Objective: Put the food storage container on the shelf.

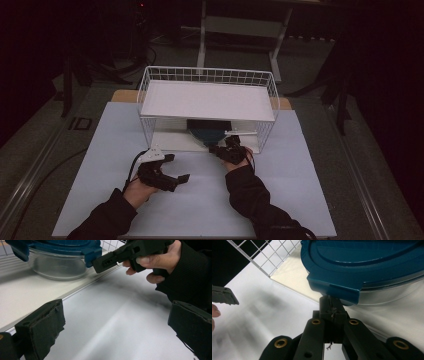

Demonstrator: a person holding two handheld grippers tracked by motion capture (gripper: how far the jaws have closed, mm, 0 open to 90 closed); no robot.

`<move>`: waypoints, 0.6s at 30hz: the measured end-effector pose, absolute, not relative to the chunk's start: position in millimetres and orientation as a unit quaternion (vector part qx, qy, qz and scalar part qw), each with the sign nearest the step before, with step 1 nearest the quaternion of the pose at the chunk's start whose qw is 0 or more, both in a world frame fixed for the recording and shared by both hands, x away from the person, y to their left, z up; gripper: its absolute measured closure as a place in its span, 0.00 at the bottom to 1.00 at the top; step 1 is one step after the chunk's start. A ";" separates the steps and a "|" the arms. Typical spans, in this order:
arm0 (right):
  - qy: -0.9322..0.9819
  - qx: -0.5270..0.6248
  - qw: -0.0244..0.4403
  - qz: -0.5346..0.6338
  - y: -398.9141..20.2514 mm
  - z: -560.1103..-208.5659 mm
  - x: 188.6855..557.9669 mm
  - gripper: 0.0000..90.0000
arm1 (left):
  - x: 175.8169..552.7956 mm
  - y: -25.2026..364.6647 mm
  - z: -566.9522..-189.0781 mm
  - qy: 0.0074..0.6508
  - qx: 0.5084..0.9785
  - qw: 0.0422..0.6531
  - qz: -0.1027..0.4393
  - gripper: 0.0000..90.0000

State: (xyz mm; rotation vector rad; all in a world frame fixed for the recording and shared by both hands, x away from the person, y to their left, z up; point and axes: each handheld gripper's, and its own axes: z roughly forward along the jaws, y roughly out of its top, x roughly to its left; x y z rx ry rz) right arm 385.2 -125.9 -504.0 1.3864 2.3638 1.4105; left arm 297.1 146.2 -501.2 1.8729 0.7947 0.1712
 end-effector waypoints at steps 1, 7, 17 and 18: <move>0.771 0.445 0.038 0.455 -123.8 -503.5 383.6 0.98 | 297.1 146.6 -501.4 0.332 0.783 0.522 0.071 0.01; 0.772 0.429 0.020 0.469 -126.0 -499.8 372.3 0.72 | 295.0 149.3 -494.2 0.323 0.785 0.523 0.075 0.01; 0.767 0.409 0.007 0.495 -139.0 -496.6 353.8 0.26 | 288.6 151.8 -483.1 0.312 0.794 0.518 0.067 0.01; 0.765 0.409 0.009 0.497 -140.7 -495.7 351.4 0.25 | 288.0 152.6 -482.7 0.313 0.794 0.518 0.066 0.01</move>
